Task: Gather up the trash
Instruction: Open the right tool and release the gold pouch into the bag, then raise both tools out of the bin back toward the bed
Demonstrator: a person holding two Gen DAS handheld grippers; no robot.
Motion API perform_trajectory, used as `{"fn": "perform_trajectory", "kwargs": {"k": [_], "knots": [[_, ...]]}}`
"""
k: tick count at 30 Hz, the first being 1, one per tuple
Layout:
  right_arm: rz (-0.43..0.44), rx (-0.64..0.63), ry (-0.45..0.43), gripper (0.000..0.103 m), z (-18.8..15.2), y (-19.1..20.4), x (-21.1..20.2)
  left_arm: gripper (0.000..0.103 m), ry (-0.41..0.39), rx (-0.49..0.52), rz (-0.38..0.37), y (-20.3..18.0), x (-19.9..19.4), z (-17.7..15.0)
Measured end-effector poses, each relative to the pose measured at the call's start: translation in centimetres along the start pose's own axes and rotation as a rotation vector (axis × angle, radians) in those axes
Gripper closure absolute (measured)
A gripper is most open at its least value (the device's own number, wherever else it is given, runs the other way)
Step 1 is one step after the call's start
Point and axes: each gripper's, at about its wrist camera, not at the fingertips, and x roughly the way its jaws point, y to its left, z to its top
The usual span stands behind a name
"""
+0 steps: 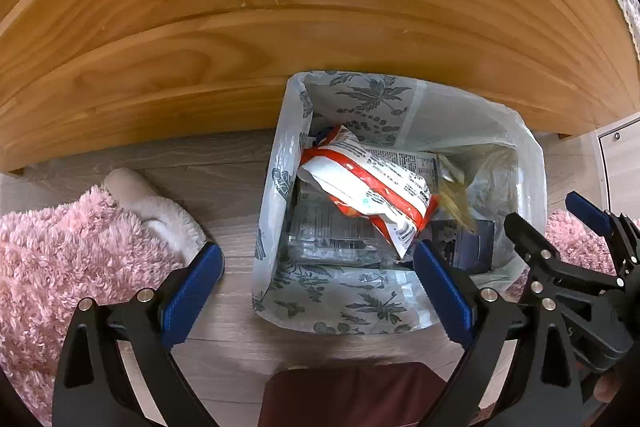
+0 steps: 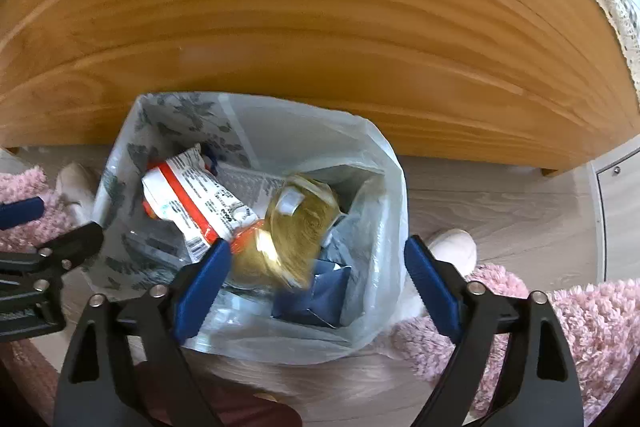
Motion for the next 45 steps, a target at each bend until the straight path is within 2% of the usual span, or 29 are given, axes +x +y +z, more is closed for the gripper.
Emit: {"fn": "perform_trajectory", "kwargs": {"k": [15,21,24,33,36,40,45], "knots": [[-0.001,0.031,-0.012,0.018,-0.1,-0.5,-0.5,0.01,-0.008,0.002,-0.002,0.0,-0.4,-0.1],[-0.012,0.012,-0.056,0.018,-0.2,-0.5,-1.8,0.01,-0.028,0.009,-0.012,-0.3,-1.1,-0.2],[-0.026,-0.014,-0.105,0.018,-0.2,-0.1,-3.0,0.01,-0.074,0.023,-0.011,-0.5,-2.2,-0.2],[-0.031,-0.049,-0.294,0.018,-0.1,0.0,-7.6,0.01,-0.281,0.09,-0.003,-1.3,-7.7,-0.1],[-0.008,-0.033,-0.352,0.018,-0.2,-0.4,-9.3,0.01,-0.346,0.101,-0.016,-1.4,-9.7,-0.2],[0.013,-0.006,-0.403,0.018,-0.3,-1.1,-10.9,0.01,-0.426,0.137,0.006,-1.8,-12.0,-0.3],[0.032,0.031,-0.467,0.018,0.0,-2.0,-13.0,0.01,-0.488,0.154,0.006,-1.9,-14.4,-0.5]]}}
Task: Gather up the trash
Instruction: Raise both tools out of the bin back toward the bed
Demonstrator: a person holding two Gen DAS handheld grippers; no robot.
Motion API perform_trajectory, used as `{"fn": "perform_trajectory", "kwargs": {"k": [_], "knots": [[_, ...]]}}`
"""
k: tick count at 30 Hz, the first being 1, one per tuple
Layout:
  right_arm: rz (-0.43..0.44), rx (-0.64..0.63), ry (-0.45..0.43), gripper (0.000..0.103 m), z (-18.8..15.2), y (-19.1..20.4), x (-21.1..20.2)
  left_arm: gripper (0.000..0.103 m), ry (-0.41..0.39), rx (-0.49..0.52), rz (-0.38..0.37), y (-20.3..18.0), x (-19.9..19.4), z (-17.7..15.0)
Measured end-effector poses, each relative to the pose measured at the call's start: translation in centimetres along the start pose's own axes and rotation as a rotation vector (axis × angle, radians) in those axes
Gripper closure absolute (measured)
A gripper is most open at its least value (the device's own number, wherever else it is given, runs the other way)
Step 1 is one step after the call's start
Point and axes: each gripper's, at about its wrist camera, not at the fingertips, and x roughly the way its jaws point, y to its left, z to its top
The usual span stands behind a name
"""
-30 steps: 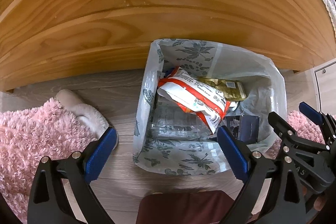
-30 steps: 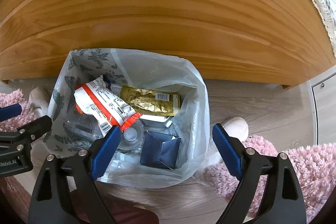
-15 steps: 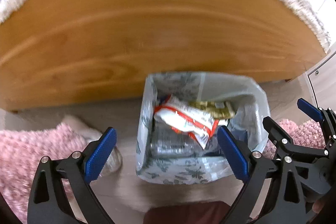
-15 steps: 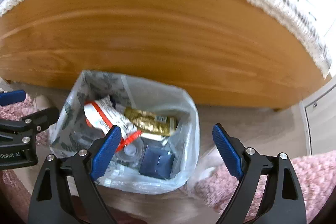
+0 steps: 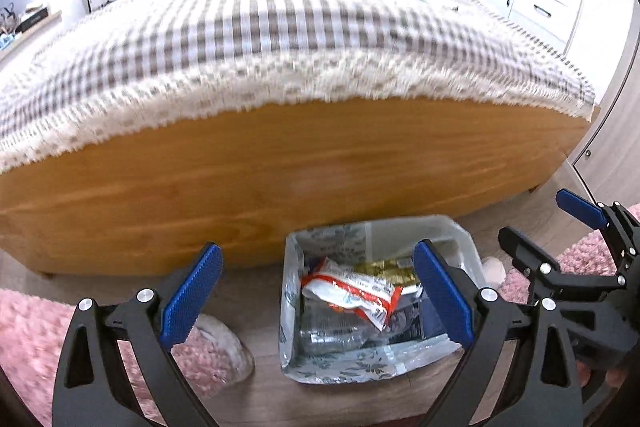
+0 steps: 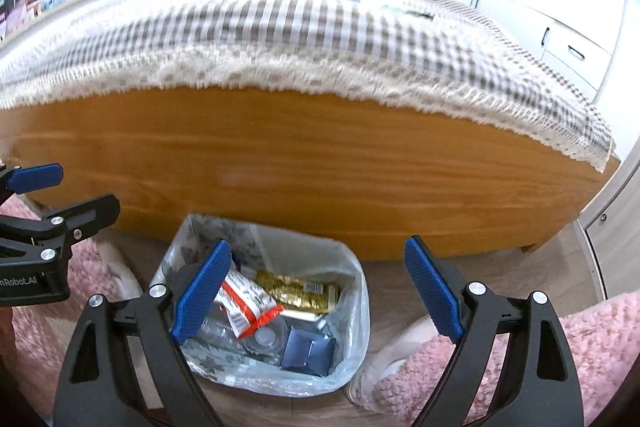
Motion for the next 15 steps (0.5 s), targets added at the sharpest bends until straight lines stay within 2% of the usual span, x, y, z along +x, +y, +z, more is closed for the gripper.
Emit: {"fn": "perform_trajectory", "kwargs": {"k": [8,15], "knots": [[-0.014,0.044,-0.111,0.018,2.6,-2.0,-2.9,0.01,-0.107,0.009,-0.001,0.6,-3.6,2.4],[-0.038,0.052,-0.206,0.018,5.4,-3.0,-4.5,0.007,-0.179,0.0,-0.002,1.1,-5.1,5.0]]}}
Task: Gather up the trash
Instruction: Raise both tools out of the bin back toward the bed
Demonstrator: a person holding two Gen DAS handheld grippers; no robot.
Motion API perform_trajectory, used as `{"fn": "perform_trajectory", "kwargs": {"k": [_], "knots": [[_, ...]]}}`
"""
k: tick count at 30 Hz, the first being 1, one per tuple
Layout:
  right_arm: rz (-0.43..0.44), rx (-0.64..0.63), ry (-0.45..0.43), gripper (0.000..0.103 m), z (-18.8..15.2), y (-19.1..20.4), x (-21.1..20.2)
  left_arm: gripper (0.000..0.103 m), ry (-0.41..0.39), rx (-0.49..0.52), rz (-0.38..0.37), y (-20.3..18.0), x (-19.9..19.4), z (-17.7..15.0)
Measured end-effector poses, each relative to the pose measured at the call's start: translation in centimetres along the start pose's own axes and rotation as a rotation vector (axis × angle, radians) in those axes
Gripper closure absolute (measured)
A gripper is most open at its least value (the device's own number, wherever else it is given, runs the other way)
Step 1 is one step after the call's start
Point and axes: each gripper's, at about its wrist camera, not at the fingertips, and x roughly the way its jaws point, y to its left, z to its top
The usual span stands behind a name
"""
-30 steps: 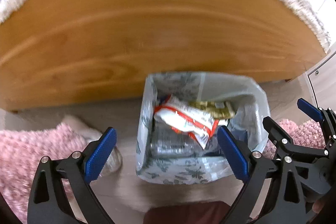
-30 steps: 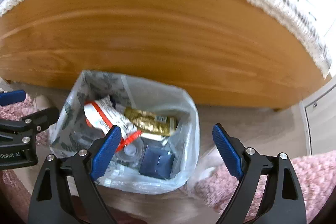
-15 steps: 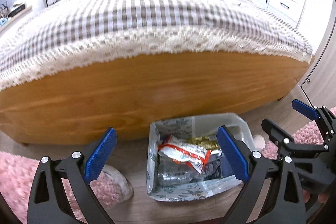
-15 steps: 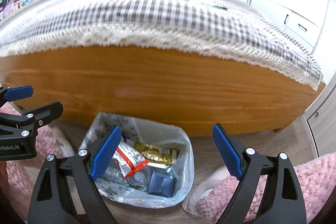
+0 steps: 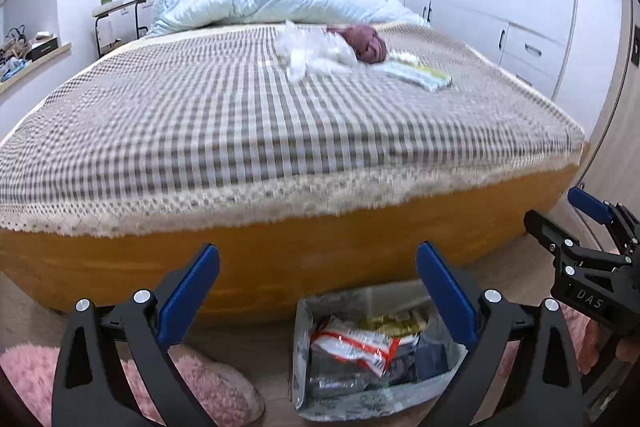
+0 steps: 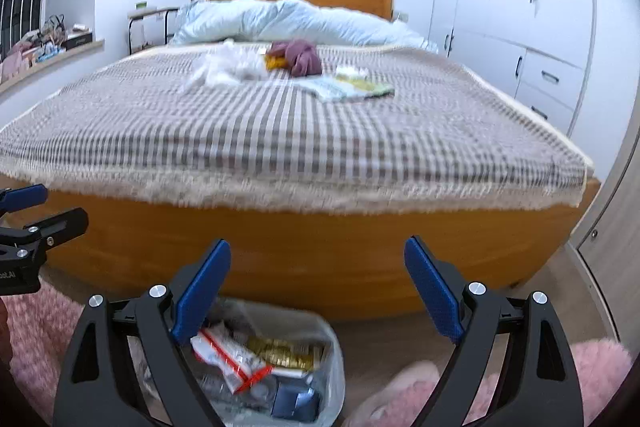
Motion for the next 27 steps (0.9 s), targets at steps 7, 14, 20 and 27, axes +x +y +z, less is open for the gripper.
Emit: {"fn": "perform_trajectory", "kwargs": {"k": [7,14,20,27], "knots": [[0.007,0.01,-0.095,0.018,3.6,-0.3,0.7,0.007,-0.094,0.009,-0.012,-0.1,-0.7,3.2],[0.036,0.033,-0.205,0.015,7.0,-0.1,1.0,0.007,-0.162,-0.011,-0.041,-0.1,-0.2,6.4],[0.051,0.037,-0.276,0.011,9.8,-0.3,2.0,0.007,-0.216,-0.01,-0.064,-0.3,0.7,9.3],[0.045,0.053,-0.349,0.009,12.7,-0.8,3.3,0.007,-0.253,-0.011,-0.079,-0.1,2.1,12.7]]}}
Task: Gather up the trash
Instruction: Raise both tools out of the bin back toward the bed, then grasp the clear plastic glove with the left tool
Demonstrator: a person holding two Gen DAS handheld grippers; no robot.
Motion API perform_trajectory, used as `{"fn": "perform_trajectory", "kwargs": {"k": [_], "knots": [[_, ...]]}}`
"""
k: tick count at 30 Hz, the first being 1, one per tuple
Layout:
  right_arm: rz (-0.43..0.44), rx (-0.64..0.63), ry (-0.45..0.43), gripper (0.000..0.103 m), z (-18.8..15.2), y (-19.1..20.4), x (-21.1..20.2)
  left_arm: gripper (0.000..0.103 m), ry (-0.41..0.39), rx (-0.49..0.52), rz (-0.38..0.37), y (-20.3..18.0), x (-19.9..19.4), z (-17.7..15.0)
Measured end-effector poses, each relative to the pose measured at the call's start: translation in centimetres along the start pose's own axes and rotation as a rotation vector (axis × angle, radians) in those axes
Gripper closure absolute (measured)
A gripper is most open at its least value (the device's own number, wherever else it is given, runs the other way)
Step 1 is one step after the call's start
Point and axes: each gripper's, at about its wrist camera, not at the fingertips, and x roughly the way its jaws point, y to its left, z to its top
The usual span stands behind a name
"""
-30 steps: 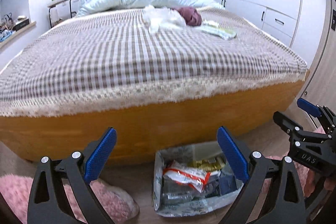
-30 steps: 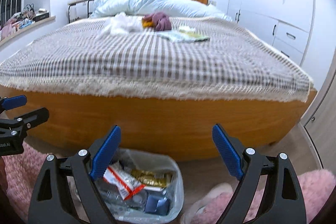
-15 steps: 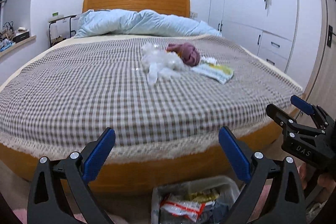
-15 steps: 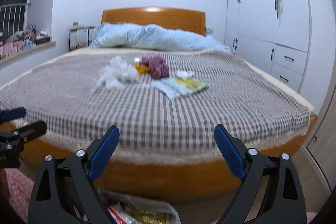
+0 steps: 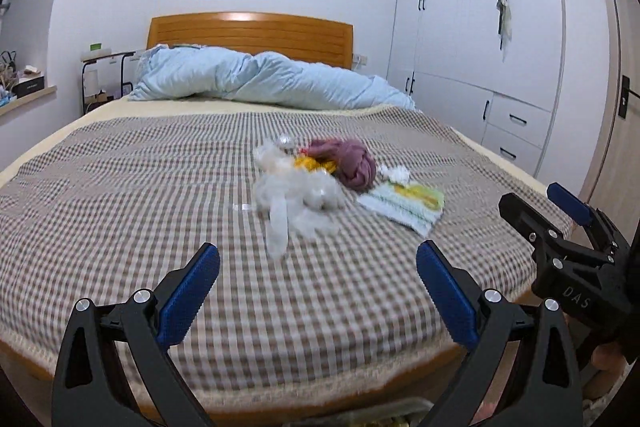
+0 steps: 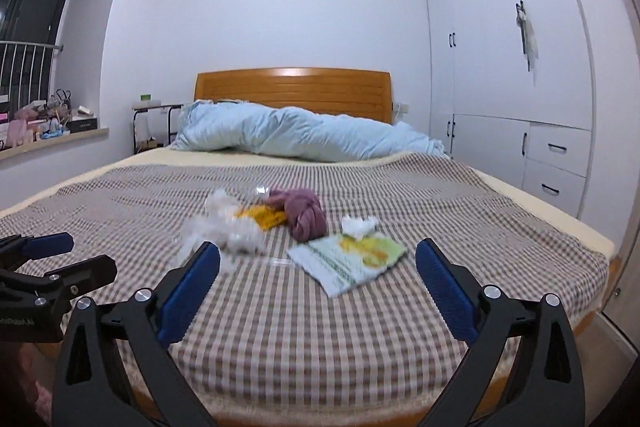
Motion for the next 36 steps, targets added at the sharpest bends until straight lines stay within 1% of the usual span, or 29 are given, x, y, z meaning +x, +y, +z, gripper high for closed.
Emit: {"fn": "perform_trajectory", "kwargs": {"k": [4,7,13,15,19,22,26,32,36], "knots": [[0.007,0.004,-0.015,0.009,1.2,-0.3,1.6,0.007,-0.033,0.026,0.012,-0.1,1.2,1.9],[0.002,0.0,-0.014,0.009,2.3,-0.5,3.2,0.007,-0.055,0.028,0.009,-0.2,2.1,3.0],[-0.009,0.013,-0.024,0.008,4.0,-1.0,5.5,0.007,-0.069,0.044,0.007,-0.4,4.2,5.0],[-0.022,0.038,-0.032,0.008,4.6,-1.5,6.2,0.007,-0.079,0.034,0.005,-0.2,4.8,5.5],[-0.036,0.086,-0.015,0.008,5.4,-2.2,7.5,0.007,-0.096,-0.012,-0.012,0.6,6.1,6.5],[-0.057,0.106,0.002,0.008,5.6,-2.6,8.3,0.007,-0.132,-0.045,-0.017,1.3,6.8,6.9],[-0.059,0.128,0.05,0.008,5.5,-3.1,10.0,0.007,-0.105,-0.076,-0.064,2.2,8.5,7.4],[-0.059,0.178,0.085,0.008,5.7,-4.0,11.1,0.007,-0.061,-0.117,-0.032,3.4,10.0,7.4],[-0.07,0.169,0.107,0.008,5.8,-4.1,11.8,0.007,-0.02,-0.097,-0.035,3.4,10.9,7.0]]}}
